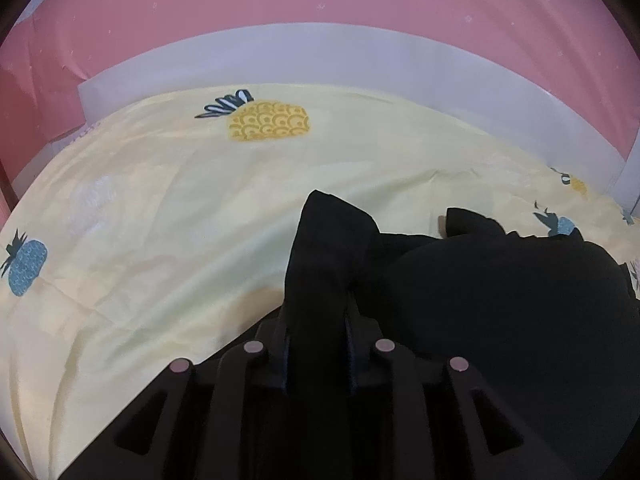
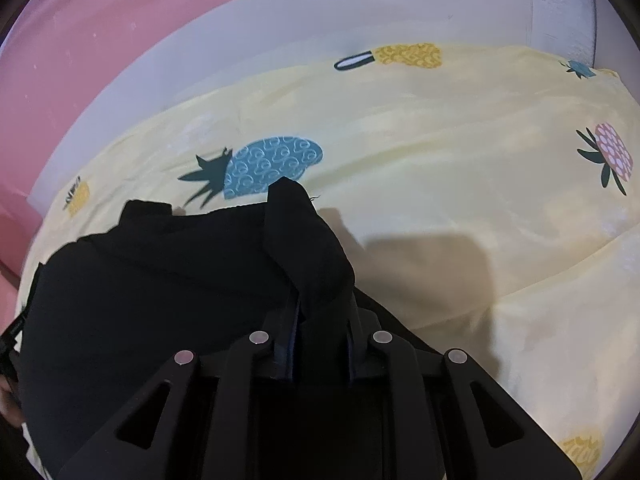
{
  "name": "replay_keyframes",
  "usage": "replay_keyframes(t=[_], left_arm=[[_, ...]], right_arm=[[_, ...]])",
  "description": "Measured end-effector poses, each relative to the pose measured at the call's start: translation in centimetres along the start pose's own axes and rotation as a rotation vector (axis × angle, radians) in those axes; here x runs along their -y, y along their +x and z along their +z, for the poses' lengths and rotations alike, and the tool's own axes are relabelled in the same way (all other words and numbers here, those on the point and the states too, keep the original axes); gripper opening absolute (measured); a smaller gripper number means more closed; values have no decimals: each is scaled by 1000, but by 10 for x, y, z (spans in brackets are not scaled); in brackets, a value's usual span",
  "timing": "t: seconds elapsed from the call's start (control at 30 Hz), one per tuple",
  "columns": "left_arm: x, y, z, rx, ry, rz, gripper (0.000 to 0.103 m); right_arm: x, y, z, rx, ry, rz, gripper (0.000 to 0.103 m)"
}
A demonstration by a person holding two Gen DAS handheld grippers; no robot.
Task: Fold large clothes
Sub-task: 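Lower the hem onto the collar and open both tools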
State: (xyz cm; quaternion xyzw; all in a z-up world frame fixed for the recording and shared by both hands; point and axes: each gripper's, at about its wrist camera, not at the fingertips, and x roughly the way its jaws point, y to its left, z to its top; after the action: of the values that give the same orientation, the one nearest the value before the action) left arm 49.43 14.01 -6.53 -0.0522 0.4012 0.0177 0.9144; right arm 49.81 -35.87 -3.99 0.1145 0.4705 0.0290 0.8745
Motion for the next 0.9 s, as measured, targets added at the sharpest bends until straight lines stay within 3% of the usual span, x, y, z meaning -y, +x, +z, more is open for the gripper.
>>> replay_keyframes(t=[0.13,0.23,0.4,0.47,0.6,0.67,0.77,0.83,0.9], left_arm=[[1,-2,3,-31,4,29,34],[-3,-20,10,-23,-13,23,35],[-31,-75,9,46,-100,17,45],[-31,-102,-3,81,-126,-23,46],[8,-138,-46,103,-55,-146,47],[33,-135,-60,77,-1,-191,47],[63,-106,-71,43,103,-136,47],[62,-82,-73,17,73,-126,48],[58,-71,-71,40,56,-114,49]], right_arm=[[-8,3,2,-23,-30,-46,25],[-8,-16,2,5,-37,-68,30],[-13,-85,-9,127,-45,-12,38],[-22,-108,-24,159,-77,27,38],[-49,-112,-58,144,-153,77,38],[-59,-100,-69,115,-179,77,38],[-66,-74,-73,98,-198,35,38],[-60,-53,-72,89,-202,-18,38],[-53,-38,-67,83,-179,-17,37]])
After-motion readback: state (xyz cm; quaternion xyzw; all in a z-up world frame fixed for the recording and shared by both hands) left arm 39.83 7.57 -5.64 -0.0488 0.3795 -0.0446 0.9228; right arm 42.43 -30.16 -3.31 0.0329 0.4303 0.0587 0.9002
